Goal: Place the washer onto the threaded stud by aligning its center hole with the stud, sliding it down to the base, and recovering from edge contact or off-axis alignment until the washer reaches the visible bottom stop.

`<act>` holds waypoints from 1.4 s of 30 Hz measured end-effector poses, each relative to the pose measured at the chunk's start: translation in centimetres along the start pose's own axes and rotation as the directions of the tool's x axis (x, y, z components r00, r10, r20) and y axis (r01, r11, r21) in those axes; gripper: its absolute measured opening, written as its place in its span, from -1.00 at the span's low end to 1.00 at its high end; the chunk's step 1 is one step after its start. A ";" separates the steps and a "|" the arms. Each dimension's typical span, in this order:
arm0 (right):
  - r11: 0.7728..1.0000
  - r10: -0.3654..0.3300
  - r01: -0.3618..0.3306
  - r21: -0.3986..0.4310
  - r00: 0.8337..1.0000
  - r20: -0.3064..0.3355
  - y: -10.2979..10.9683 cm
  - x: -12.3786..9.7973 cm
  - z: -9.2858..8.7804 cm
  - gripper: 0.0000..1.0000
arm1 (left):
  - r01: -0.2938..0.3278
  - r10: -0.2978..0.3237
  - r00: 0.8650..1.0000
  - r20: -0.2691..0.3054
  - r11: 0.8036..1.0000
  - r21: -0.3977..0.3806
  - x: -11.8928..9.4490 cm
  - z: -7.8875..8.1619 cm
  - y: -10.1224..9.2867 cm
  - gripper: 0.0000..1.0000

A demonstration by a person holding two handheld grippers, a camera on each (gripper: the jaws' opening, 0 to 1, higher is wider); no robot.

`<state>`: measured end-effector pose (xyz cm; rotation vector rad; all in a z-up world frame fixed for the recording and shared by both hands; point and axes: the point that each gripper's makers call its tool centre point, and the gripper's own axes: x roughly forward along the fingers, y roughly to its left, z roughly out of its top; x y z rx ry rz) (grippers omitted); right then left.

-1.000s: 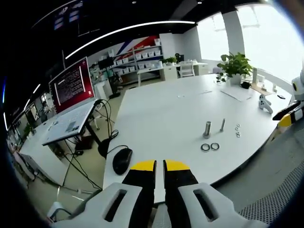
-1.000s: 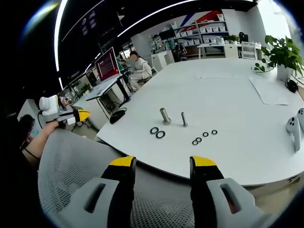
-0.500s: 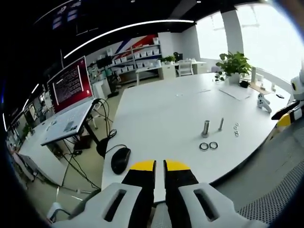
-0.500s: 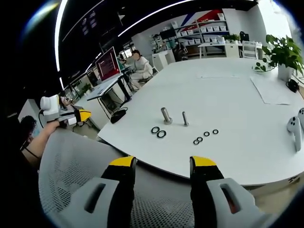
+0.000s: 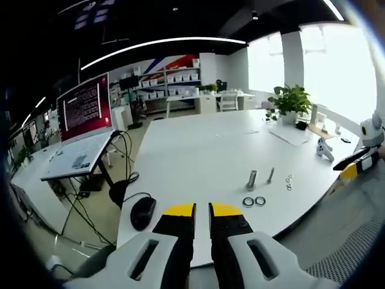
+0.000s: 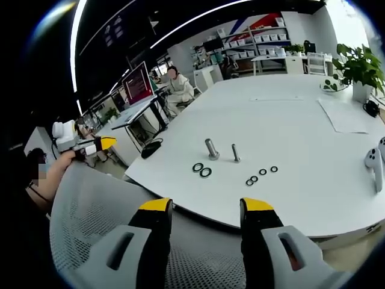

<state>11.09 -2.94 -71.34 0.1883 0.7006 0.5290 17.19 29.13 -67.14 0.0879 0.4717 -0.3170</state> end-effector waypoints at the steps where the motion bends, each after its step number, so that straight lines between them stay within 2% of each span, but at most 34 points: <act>1: 1.000 0.001 -0.001 0.000 1.000 0.004 0.0 0.0 0.0 -0.05 | 0.033 -0.033 0.999 -0.018 0.999 0.005 0.3 0.0 0.0 -0.84; 3: 1.000 0.003 -0.003 0.001 1.000 0.010 0.0 0.0 0.1 -0.05 | 0.067 -0.065 0.997 -0.038 0.997 0.034 0.8 0.2 -0.1 -0.83; 5: 1.000 0.005 -0.005 0.001 1.000 0.011 0.0 0.0 0.1 -0.05 | 0.151 -0.146 0.987 -0.069 0.986 0.073 1.7 0.3 -0.8 -0.83; 6: 1.000 0.007 -0.007 0.000 1.000 0.013 0.0 0.0 0.2 -0.05 | 0.186 -0.177 0.979 -0.102 0.979 0.088 2.0 -0.1 -1.1 -0.83; 7: 1.000 0.007 -0.007 0.000 1.000 0.014 0.0 0.0 0.2 -0.05 | 0.227 -0.207 0.965 -0.160 0.966 0.121 2.5 -0.8 -1.4 -0.83; 9: 1.000 0.009 -0.009 -0.002 1.000 0.017 0.0 0.0 0.2 -0.05 | 0.276 -0.229 0.943 -0.243 0.944 0.180 3.0 -1.9 -1.7 -0.84; 10: 1.000 0.009 -0.009 -0.003 1.000 0.019 0.1 0.0 0.3 -0.05 | 0.311 -0.245 0.928 -0.279 0.925 0.221 3.2 -2.5 -2.1 -0.84; 11: 1.000 0.011 -0.011 -0.004 1.000 0.022 0.1 0.0 0.3 -0.05 | 0.391 -0.295 0.894 -0.338 0.881 0.267 3.0 -3.3 -3.2 -0.86; 13: 1.000 0.012 -0.012 -0.005 1.000 0.029 0.2 0.0 0.5 -0.05 | 0.462 -0.352 0.865 -0.357 0.835 0.298 3.3 -3.6 -5.0 -0.87; 14: 1.000 0.009 -0.009 -0.006 0.999 0.033 0.2 0.0 0.5 -0.05 | 0.488 -0.351 0.852 -0.388 0.801 0.347 3.5 -4.1 -5.4 -0.84; 17: 1.000 0.003 -0.003 -0.002 0.999 0.042 0.1 -0.1 0.6 -0.05 | 0.531 -0.332 0.826 -0.455 0.730 0.431 4.5 -5.2 -6.0 -0.70; 19: 1.000 0.003 -0.003 0.000 0.999 0.044 0.1 -0.1 0.6 -0.05 | 0.557 -0.349 0.810 -0.471 0.707 0.436 4.9 -5.4 -6.8 -0.66; 20: 1.000 0.003 -0.003 0.000 0.999 0.044 0.1 -0.1 0.6 -0.05 | 0.563 -0.357 0.805 -0.473 0.709 0.424 5.1 -5.4 -7.1 -0.60; 21: 1.000 0.002 -0.002 0.001 0.999 0.043 0.1 -0.1 0.6 -0.05 | 0.582 -0.370 0.791 -0.487 0.701 0.413 5.4 -5.5 -7.5 -0.51; 22: 1.000 0.002 -0.002 0.001 0.999 0.043 0.1 -0.1 0.6 -0.05 | 0.592 -0.375 0.784 -0.495 0.694 0.411 5.7 -5.6 -7.8 -0.43; 23: 1.000 0.000 -0.001 0.003 0.999 0.043 0.1 -0.2 0.6 -0.05 | 0.601 -0.369 0.773 -0.516 0.688 0.408 6.1 -5.9 -7.9 -0.42; 27: 1.000 -0.006 0.006 0.012 0.999 0.052 0.0 -0.2 0.7 -0.05 | 0.647 -0.355 0.734 -0.580 0.625 0.437 7.0 -6.6 -8.4 -0.50; 28: 1.000 -0.007 0.006 0.011 0.999 0.051 0.0 -0.2 0.7 -0.05 | 0.661 -0.344 0.722 -0.600 0.599 0.452 7.4 -6.9 -8.4 -0.49; 30: 1.000 -0.005 0.005 0.010 0.999 0.049 0.1 -0.2 0.7 -0.05 | 0.672 -0.331 0.713 -0.618 0.571 0.471 8.0 -7.1 -8.4 -0.49; 32: 1.000 -0.004 0.004 0.009 0.999 0.050 0.1 -0.2 0.7 -0.05 | 0.688 -0.323 0.689 -0.648 0.571 0.447 8.6 -7.6 -8.7 -0.49; 33: 1.000 -0.004 0.004 0.008 0.999 0.050 0.1 -0.2 0.7 -0.05 | 0.690 -0.321 0.681 -0.658 0.581 0.431 8.9 -7.8 -8.8 -0.49; 34: 1.000 -0.004 0.004 0.006 0.999 0.049 0.1 -0.2 0.7 -0.05 | 0.694 -0.321 0.677 -0.662 0.578 0.429 9.4 -7.9 -8.9 -0.48; 35: 1.000 -0.004 0.004 0.003 0.999 0.048 0.1 -0.2 0.7 -0.05 | 0.698 -0.319 0.675 -0.665 0.569 0.434 9.6 -8.1 -9.0 -0.48; 36: 1.000 -0.003 0.003 0.001 0.999 0.045 0.1 -0.2 0.7 -0.05 | 0.707 -0.312 0.668 -0.676 0.552 0.443 10.0 -8.3 -9.0 -0.49; 40: 1.000 0.000 0.000 -0.004 0.999 0.042 0.1 -0.2 0.7 -0.05 | 0.710 -0.272 0.652 -0.708 0.549 0.442 11.1 -9.2 -8.8 -0.52; 42: 1.000 0.001 -0.001 -0.006 0.999 0.040 0.2 -0.2 0.6 -0.05 | 0.728 -0.256 0.632 -0.732 0.519 0.447 11.5 -10.0 -8.9 -0.54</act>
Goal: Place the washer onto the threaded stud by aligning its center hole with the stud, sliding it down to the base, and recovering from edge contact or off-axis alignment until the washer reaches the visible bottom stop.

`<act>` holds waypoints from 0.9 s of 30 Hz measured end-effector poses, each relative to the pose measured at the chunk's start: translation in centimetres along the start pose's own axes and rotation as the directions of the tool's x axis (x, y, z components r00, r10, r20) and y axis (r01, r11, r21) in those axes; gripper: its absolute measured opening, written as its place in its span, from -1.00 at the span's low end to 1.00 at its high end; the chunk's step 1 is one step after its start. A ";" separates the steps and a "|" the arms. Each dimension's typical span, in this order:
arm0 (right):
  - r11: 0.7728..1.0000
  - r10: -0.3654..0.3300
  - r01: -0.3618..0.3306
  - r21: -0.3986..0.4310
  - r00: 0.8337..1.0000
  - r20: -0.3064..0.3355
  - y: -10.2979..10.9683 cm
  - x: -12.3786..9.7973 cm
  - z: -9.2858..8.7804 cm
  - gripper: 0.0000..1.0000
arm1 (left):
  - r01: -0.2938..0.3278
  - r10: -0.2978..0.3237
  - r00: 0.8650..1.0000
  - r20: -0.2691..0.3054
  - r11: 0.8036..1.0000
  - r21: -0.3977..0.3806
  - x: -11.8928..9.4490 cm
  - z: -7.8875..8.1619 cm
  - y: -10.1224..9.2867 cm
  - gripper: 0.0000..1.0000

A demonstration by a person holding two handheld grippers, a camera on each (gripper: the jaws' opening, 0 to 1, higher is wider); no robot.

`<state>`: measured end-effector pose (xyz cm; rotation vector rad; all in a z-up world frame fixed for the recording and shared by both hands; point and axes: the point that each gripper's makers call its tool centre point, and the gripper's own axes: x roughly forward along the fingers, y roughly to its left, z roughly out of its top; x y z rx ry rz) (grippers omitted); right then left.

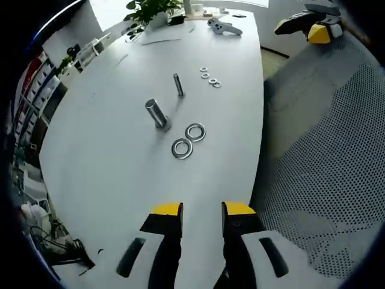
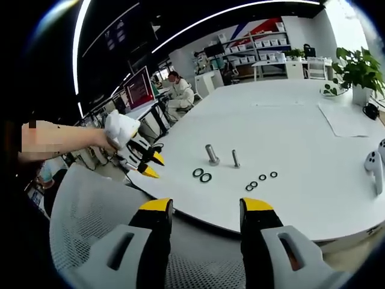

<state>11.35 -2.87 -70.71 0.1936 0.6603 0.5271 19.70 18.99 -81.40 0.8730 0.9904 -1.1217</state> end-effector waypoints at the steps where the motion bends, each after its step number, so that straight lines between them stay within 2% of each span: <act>1: 1.000 0.001 -0.001 -0.001 1.000 -0.001 0.0 0.0 0.0 -0.05 | 0.013 -0.013 1.000 -0.023 0.999 0.031 0.4 -0.1 -0.1 -0.54; 9: 1.000 0.005 -0.005 -0.003 1.000 -0.002 0.0 0.1 0.1 -0.05 | 0.063 -0.054 0.994 -0.097 0.994 0.093 2.9 -0.2 -0.3 -0.54; 19: 1.000 0.005 -0.005 -0.002 1.000 -0.006 0.0 0.2 0.0 -0.06 | 0.070 -0.062 0.987 -0.147 0.996 0.053 4.6 -0.4 0.0 -0.57; 21: 1.000 0.006 -0.006 -0.003 1.000 -0.007 0.0 0.2 0.0 -0.07 | 0.073 -0.058 0.985 -0.165 0.994 0.087 4.9 -0.7 -0.2 -0.60; 24: 1.000 0.005 -0.005 -0.002 1.000 -0.007 0.0 0.2 0.0 -0.07 | 0.094 -0.075 0.979 -0.189 0.991 0.092 5.4 -1.0 -0.7 -0.60; 27: 1.000 0.002 -0.002 0.001 1.000 -0.004 0.0 0.2 0.0 -0.07 | 0.091 -0.073 0.980 -0.184 0.992 0.092 5.3 -0.5 -0.3 -0.62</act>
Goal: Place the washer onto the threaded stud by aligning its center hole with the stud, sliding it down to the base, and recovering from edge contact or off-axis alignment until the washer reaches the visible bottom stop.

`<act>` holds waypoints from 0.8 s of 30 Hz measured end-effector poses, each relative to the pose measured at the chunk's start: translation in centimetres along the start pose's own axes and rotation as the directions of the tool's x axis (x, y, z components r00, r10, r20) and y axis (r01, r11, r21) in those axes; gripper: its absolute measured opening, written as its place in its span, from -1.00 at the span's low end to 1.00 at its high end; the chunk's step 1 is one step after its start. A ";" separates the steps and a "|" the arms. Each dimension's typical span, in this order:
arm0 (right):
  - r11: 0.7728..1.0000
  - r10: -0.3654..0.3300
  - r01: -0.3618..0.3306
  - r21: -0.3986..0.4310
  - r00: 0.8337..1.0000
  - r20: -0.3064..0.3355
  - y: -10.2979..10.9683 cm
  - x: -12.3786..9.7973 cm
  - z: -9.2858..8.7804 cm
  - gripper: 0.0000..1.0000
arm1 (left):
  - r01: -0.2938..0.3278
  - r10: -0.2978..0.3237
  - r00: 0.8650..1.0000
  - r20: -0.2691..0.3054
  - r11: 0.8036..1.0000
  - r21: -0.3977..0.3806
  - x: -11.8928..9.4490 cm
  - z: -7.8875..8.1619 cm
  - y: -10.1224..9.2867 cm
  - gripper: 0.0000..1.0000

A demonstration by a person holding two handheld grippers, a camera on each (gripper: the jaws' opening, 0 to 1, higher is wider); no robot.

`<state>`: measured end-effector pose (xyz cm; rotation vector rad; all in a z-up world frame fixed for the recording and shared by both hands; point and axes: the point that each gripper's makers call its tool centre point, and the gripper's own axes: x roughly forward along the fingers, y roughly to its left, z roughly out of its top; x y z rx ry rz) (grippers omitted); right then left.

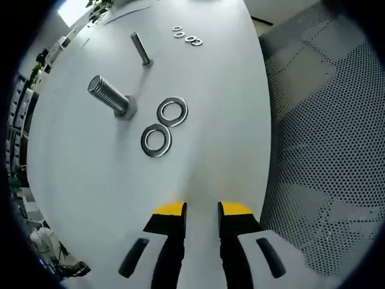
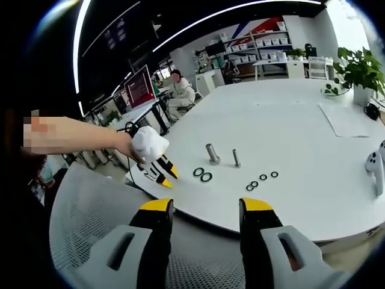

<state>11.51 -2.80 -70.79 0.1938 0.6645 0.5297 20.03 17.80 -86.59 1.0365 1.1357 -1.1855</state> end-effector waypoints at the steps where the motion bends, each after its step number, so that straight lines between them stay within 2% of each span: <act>1: 1.000 -0.001 0.001 0.000 1.000 0.000 0.0 0.0 0.0 -0.07 | 0.000 0.000 1.000 0.002 1.000 0.000 0.0 0.1 0.1 -0.61; 6: 1.000 -0.004 0.004 0.003 1.000 0.005 -0.1 0.0 0.0 -0.07 | 0.004 -0.004 1.000 -0.017 1.000 -0.003 0.1 0.1 0.2 -0.63; 13: 1.000 -0.009 0.009 0.012 1.000 0.024 -0.2 -0.1 0.3 -0.07 | -0.007 0.006 0.997 -0.071 1.000 -0.011 0.2 0.2 0.1 -0.63; 18: 1.000 -0.011 0.010 0.014 0.999 0.030 -0.2 -0.1 0.4 -0.07 | -0.006 0.005 0.997 -0.080 1.000 -0.009 0.1 0.1 0.1 -0.62; 22: 1.000 -0.012 0.012 0.015 0.999 0.032 -0.2 -0.1 0.4 -0.07 | 0.014 -0.013 0.997 -0.076 1.000 0.015 0.2 0.0 0.2 -0.62; 24: 1.000 -0.013 0.013 0.015 0.999 0.032 -0.2 -0.1 0.4 -0.07 | 0.019 -0.014 0.997 -0.069 0.997 0.073 0.1 -0.1 0.4 -0.69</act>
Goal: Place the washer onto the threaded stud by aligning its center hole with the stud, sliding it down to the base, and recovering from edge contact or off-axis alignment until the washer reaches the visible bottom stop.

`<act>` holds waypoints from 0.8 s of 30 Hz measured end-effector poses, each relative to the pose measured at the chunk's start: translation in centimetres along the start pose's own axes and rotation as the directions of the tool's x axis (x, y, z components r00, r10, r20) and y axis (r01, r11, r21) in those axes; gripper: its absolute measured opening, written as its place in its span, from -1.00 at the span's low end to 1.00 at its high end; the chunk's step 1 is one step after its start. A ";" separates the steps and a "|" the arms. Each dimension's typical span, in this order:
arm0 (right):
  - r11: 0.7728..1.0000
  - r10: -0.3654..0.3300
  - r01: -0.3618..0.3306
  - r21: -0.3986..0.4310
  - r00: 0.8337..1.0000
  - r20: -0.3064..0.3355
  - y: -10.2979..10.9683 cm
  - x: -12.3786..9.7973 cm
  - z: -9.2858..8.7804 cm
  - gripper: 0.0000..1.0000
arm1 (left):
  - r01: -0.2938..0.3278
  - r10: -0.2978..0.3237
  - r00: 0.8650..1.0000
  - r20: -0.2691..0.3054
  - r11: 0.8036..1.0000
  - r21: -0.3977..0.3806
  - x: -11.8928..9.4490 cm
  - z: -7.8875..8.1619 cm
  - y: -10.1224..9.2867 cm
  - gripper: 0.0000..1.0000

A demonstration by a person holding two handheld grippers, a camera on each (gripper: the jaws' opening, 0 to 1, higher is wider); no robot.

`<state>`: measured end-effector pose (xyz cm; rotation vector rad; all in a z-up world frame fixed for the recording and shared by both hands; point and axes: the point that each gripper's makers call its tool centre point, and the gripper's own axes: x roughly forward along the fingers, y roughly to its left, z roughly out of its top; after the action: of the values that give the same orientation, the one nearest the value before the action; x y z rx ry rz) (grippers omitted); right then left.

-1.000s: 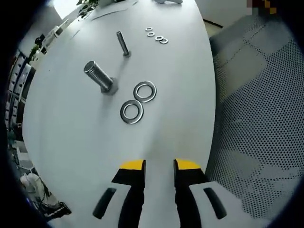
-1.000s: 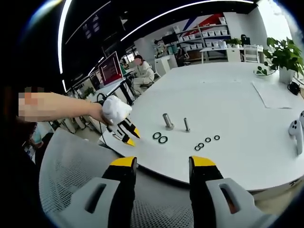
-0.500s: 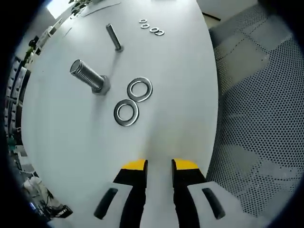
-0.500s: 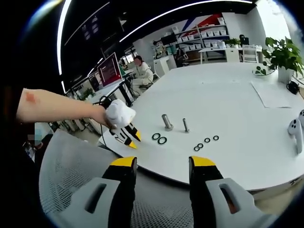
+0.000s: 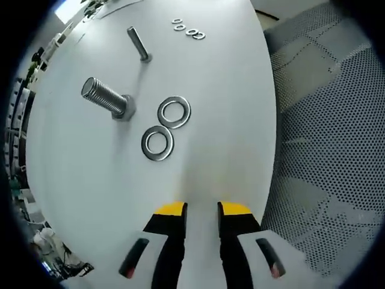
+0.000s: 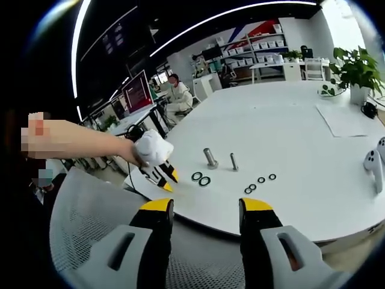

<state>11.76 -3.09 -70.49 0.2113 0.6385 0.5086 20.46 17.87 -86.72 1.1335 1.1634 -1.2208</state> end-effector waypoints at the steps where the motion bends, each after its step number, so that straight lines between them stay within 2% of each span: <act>1: 1.000 0.000 0.000 0.000 1.000 0.000 0.0 0.0 0.0 -0.07 | -0.003 0.003 1.000 0.002 1.000 -0.010 0.0 -0.1 0.1 -0.73; 2: 1.000 -0.002 0.002 -0.001 1.000 -0.001 0.0 0.0 0.0 -0.07 | -0.007 0.007 1.000 0.006 1.000 -0.016 0.0 0.0 0.4 -0.78; 3: 1.000 -0.003 0.003 -0.002 1.000 -0.001 -0.1 0.0 0.0 -0.07 | -0.023 0.025 1.000 0.015 0.994 -0.106 0.0 0.1 0.6 -0.83; 5: 1.000 -0.002 0.002 -0.002 1.000 -0.002 -0.1 0.0 0.0 -0.07 | -0.010 0.014 1.000 0.026 0.992 -0.126 0.0 0.3 1.2 -0.88; 9: 1.000 -0.006 0.006 -0.005 1.000 -0.006 -0.1 0.0 -0.1 -0.08 | -0.018 0.026 0.996 0.089 0.995 -0.095 0.0 1.3 2.1 -0.76; 12: 1.000 -0.007 0.007 -0.005 1.000 -0.006 -0.1 0.0 -0.1 -0.08 | -0.040 0.049 0.990 0.130 0.997 -0.067 0.0 2.1 3.0 -0.48; 14: 1.000 -0.010 0.010 -0.003 1.000 -0.005 -0.2 0.0 0.0 -0.08 | -0.024 0.035 0.988 0.152 0.997 -0.074 0.0 2.7 3.3 -0.37; 15: 1.000 -0.012 0.012 -0.001 1.000 -0.004 -0.2 0.0 0.0 -0.08 | -0.004 0.016 0.987 0.160 0.997 -0.079 0.1 3.0 3.1 -0.35; 20: 1.000 -0.015 0.015 0.003 1.000 -0.003 -0.3 0.1 0.0 -0.08 | -0.005 0.011 0.984 0.180 1.000 -0.030 0.2 4.7 3.5 -0.33; 24: 1.000 -0.016 0.017 0.003 1.000 -0.005 -0.3 0.1 0.0 -0.08 | -0.002 0.002 0.987 0.162 1.000 0.004 0.2 5.1 3.9 -0.35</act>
<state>11.94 -3.29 -70.68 0.2072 0.6454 0.4925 24.49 12.85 -86.57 1.0180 1.0375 -1.2892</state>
